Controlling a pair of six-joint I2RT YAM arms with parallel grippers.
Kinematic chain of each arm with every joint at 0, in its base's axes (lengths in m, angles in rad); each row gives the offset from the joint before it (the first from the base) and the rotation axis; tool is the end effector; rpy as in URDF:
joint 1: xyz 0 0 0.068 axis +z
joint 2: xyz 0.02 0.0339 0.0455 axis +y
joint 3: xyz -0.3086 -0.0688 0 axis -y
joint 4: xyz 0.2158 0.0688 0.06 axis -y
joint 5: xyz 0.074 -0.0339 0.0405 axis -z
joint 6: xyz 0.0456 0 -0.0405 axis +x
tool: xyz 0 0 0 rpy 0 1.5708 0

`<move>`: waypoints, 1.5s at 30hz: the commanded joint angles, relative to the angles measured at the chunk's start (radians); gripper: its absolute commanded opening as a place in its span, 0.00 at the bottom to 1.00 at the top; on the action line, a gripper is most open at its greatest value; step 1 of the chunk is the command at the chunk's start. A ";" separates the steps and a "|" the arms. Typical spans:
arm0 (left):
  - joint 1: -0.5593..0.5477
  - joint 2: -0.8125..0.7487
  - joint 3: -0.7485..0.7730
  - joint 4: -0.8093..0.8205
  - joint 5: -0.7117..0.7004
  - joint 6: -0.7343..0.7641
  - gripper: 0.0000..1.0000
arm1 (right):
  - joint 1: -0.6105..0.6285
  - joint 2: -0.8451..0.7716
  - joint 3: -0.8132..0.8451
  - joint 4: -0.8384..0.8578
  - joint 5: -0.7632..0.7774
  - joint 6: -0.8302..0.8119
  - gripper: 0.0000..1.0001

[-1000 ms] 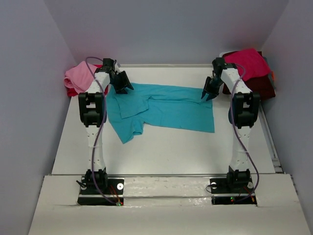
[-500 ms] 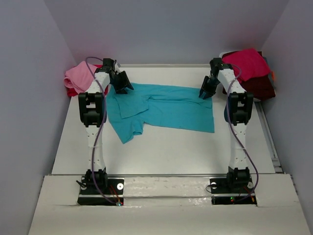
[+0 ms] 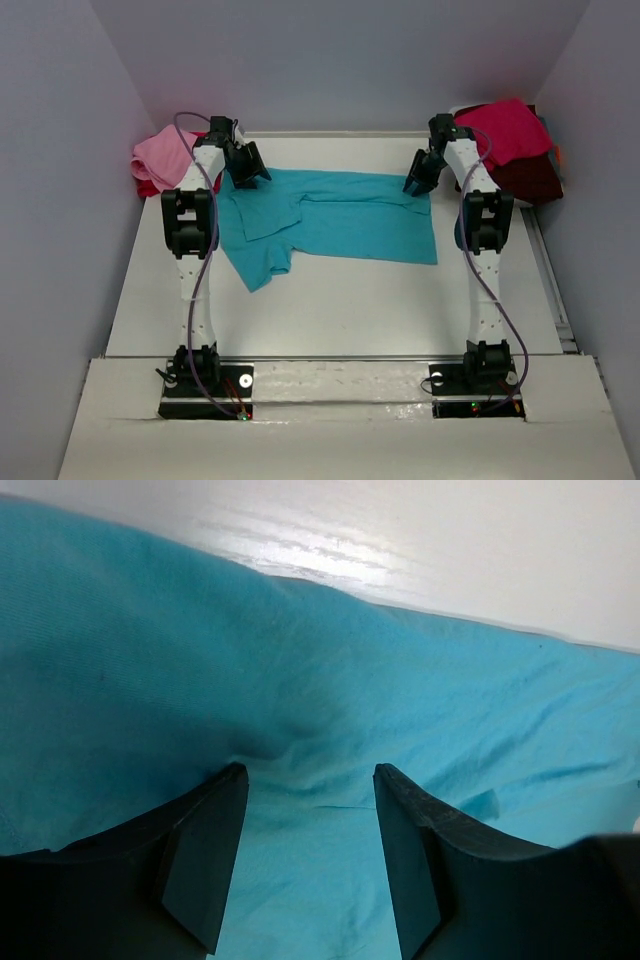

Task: Fold and stack the t-shirts
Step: Fold the flattened tshirt in 1/3 of the way, then grap the side of the flattened tshirt closest away from the robot with both arms

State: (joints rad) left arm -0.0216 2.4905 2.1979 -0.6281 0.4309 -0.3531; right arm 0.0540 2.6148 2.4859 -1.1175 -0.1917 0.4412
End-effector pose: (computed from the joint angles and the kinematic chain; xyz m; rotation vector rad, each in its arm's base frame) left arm 0.5587 -0.0311 0.2038 -0.2303 2.4925 -0.6934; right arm 0.5451 0.0382 0.1878 0.5043 2.8052 0.3799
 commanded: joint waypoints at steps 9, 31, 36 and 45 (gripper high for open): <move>0.011 0.082 0.122 0.186 0.014 0.003 0.73 | -0.022 0.048 0.083 0.212 0.089 -0.019 0.45; -0.021 -0.510 -0.410 0.352 -0.102 -0.030 0.75 | -0.040 -0.470 -0.399 0.237 -0.014 0.036 0.48; -0.043 -0.677 -0.616 0.234 -0.165 -0.029 0.75 | -0.040 -0.590 -0.661 0.196 -0.020 0.045 0.48; -0.052 -0.969 -1.092 0.217 -0.170 -0.058 0.75 | -0.040 -0.762 -1.102 0.303 -0.081 0.039 0.48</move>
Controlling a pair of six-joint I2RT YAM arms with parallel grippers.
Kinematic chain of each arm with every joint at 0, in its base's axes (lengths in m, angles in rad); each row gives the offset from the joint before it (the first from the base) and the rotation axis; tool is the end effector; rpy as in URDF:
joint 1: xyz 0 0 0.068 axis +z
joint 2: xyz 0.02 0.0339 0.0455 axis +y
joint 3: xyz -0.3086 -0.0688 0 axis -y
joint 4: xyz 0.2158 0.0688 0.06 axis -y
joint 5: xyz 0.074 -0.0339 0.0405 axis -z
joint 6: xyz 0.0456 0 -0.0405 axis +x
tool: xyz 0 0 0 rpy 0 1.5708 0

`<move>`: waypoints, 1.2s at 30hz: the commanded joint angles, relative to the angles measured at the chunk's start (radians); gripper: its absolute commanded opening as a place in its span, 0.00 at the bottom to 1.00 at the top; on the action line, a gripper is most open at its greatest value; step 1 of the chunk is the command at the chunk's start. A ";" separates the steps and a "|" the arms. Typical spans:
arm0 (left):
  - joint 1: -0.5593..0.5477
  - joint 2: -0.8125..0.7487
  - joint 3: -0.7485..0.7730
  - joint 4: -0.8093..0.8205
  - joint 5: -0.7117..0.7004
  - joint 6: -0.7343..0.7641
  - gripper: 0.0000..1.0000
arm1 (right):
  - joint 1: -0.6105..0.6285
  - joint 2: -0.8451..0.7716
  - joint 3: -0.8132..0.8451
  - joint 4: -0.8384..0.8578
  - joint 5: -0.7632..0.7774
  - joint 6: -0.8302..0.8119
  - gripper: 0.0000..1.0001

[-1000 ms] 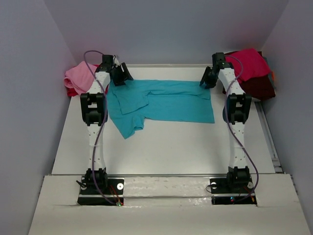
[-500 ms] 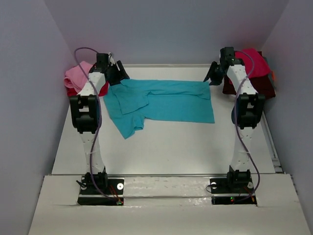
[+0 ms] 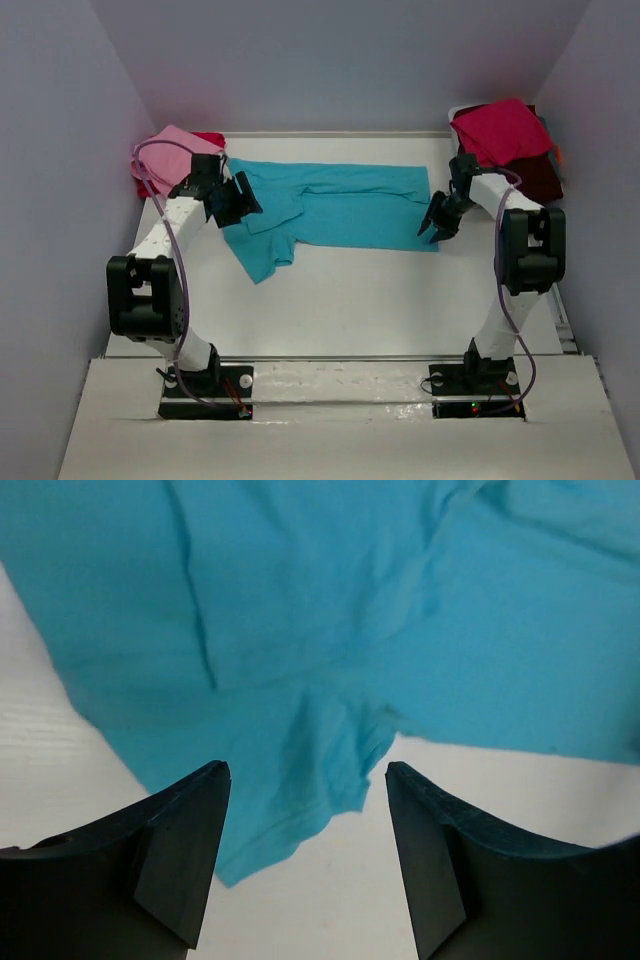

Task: Fold and stack the t-shirts
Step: Grap the side of the flattened tshirt closest away from the robot with both arms

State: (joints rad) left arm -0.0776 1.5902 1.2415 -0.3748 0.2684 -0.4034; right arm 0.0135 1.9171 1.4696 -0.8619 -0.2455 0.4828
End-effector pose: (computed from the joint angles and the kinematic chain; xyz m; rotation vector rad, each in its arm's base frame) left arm 0.3358 -0.0382 0.3266 -0.2370 2.3137 -0.5538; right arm 0.3756 0.0162 0.2503 0.6321 2.8474 0.4429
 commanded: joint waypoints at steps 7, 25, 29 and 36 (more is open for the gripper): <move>0.004 -0.157 -0.278 -0.027 -0.001 0.000 0.75 | 0.000 -0.113 -0.198 0.067 0.032 0.017 0.48; 0.110 -0.130 -0.399 0.019 0.112 0.049 0.78 | 0.000 -0.102 -0.229 0.107 0.212 0.066 0.48; 0.110 -0.118 -0.407 0.033 0.130 0.044 0.78 | 0.000 -0.086 -0.207 0.109 0.241 0.063 0.48; 0.119 -0.098 -0.419 0.047 0.153 0.048 0.78 | 0.000 -0.035 -0.151 0.129 0.241 0.059 0.48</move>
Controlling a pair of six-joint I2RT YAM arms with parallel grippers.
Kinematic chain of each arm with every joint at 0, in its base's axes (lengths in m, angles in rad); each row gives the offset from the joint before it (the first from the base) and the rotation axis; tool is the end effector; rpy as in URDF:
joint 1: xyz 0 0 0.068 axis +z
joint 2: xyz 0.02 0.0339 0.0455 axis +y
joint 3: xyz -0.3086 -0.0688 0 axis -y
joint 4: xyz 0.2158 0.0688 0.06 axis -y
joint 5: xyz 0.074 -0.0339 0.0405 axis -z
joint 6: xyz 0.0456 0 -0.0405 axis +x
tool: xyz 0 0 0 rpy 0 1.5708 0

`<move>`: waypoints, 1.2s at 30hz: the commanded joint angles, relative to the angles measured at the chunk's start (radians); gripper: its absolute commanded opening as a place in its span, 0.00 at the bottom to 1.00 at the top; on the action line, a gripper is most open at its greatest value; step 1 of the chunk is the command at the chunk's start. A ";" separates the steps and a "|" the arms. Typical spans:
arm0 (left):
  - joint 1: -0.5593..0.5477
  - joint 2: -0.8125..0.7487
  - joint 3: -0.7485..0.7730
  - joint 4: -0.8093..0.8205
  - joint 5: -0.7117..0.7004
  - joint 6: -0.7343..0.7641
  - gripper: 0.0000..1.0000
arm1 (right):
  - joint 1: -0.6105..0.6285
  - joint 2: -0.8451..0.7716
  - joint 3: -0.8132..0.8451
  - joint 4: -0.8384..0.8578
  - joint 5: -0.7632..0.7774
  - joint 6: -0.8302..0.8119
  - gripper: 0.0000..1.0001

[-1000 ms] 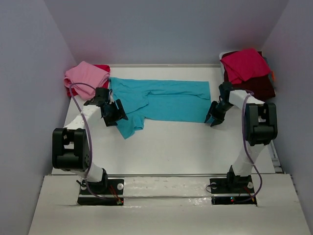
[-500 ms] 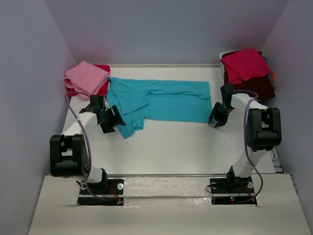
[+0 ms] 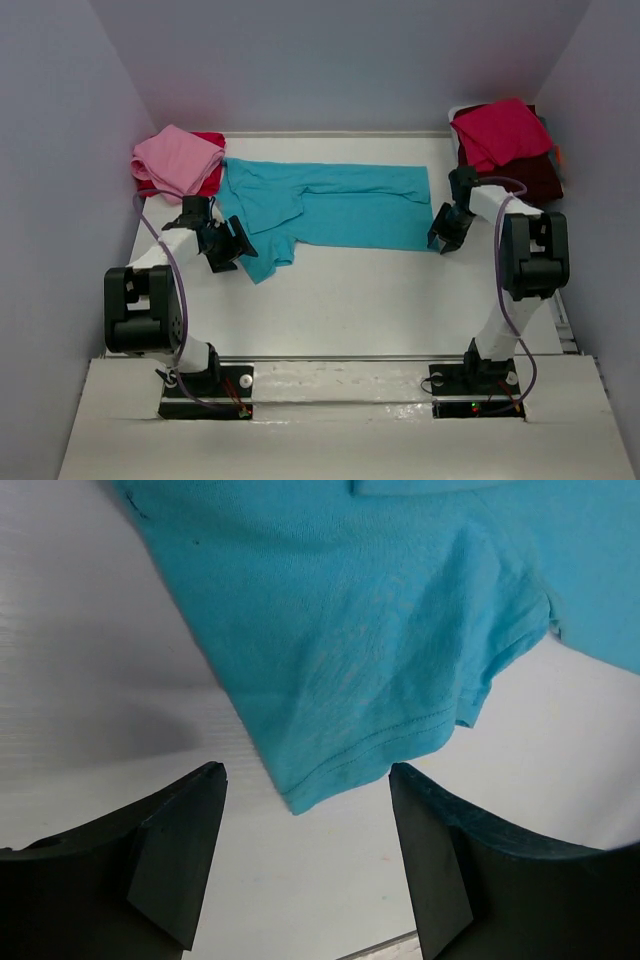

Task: Fold and stack the t-shirts
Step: Grap the side of the flattened tshirt closest away from the robot with both arms

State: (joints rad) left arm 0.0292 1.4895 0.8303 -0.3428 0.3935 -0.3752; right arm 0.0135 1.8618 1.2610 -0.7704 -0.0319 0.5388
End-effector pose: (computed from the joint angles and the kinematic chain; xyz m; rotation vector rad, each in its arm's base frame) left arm 0.2652 -0.0097 0.2385 -0.3706 2.5555 -0.6359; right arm 0.3441 0.0061 0.2194 0.7628 2.8555 0.1261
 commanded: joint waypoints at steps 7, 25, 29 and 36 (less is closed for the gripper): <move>0.012 0.017 -0.003 0.004 0.027 0.024 0.78 | 0.000 0.054 0.109 0.013 0.027 -0.003 0.48; 0.012 0.043 -0.063 0.016 0.097 0.010 0.78 | 0.000 0.054 0.113 0.005 0.027 -0.007 0.48; 0.012 0.048 -0.069 0.018 0.110 0.012 0.78 | 0.000 0.056 0.112 0.005 0.027 -0.007 0.48; 0.012 0.035 -0.085 -0.019 0.140 0.007 0.77 | 0.000 0.053 0.117 0.002 0.027 -0.007 0.48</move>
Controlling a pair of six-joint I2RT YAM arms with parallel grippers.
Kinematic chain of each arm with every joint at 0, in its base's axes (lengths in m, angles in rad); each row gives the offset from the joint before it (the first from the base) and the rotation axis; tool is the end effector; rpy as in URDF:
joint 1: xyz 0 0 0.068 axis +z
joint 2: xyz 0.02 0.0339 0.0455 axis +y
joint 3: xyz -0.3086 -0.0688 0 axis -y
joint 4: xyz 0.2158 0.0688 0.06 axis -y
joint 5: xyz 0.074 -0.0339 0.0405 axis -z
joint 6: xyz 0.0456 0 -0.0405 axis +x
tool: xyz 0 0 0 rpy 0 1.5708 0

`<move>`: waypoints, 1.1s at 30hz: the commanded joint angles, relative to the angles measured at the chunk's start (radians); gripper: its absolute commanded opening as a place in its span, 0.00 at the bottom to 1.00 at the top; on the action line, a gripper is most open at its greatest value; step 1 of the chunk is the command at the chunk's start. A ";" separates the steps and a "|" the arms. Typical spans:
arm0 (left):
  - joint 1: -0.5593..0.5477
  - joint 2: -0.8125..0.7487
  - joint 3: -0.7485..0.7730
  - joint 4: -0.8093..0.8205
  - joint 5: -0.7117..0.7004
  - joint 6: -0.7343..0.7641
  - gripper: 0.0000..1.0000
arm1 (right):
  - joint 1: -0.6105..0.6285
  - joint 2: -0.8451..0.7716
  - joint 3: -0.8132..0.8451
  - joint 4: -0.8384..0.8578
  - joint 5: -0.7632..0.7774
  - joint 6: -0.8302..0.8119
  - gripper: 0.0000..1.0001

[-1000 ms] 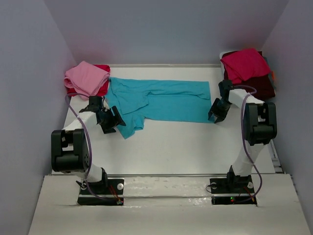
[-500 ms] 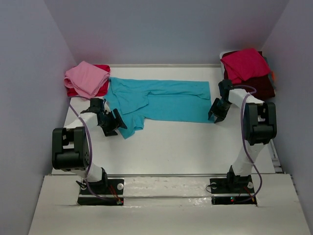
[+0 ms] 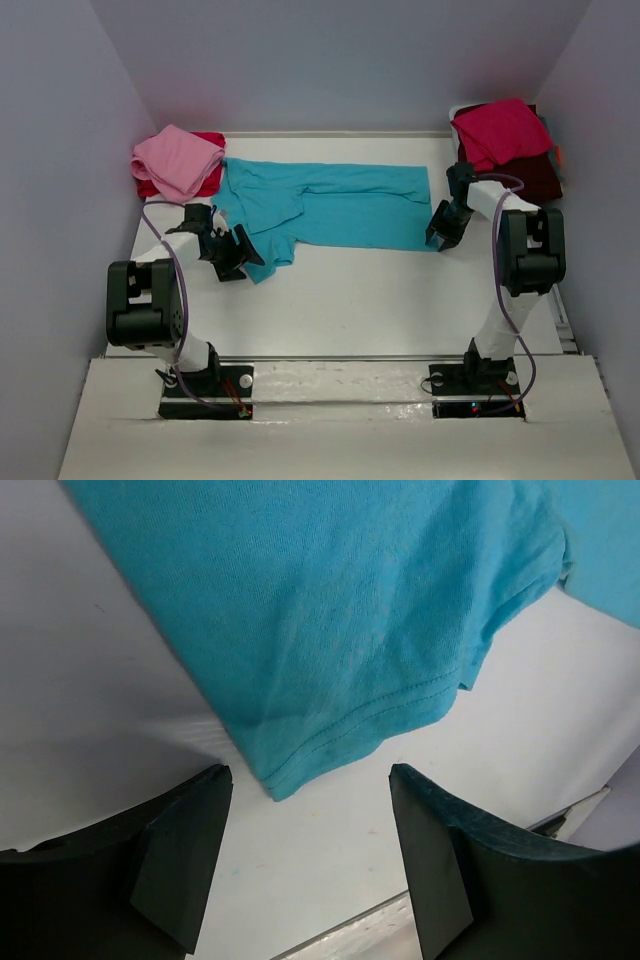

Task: Fold and stack the t-shirts
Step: Grap the side of the flattened tshirt closest away from the robot with both arms

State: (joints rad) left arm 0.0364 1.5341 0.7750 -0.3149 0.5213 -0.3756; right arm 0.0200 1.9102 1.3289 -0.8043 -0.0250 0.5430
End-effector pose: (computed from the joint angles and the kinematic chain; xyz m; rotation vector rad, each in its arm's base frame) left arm 0.2613 -0.0132 0.2171 -0.3637 2.6102 -0.8038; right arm 0.3580 0.0083 0.2186 0.7641 2.8685 0.1122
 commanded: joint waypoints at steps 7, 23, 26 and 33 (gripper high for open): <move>0.005 -0.014 -0.031 -0.078 0.037 -0.002 0.77 | -0.006 0.013 0.050 0.040 0.020 -0.009 0.47; -0.004 0.061 -0.033 -0.046 0.055 -0.006 0.76 | -0.006 0.044 0.078 0.045 0.016 -0.005 0.47; -0.004 0.073 -0.031 -0.039 0.052 -0.006 0.75 | -0.006 0.050 0.081 0.045 0.013 -0.005 0.47; -0.004 0.100 -0.031 -0.038 0.032 0.001 0.67 | -0.006 0.058 0.072 0.051 0.010 -0.003 0.46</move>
State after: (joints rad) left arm 0.0345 1.5906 0.7620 -0.3367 0.6548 -0.4103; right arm 0.0257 1.9545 1.3689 -0.8211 -0.0322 0.5457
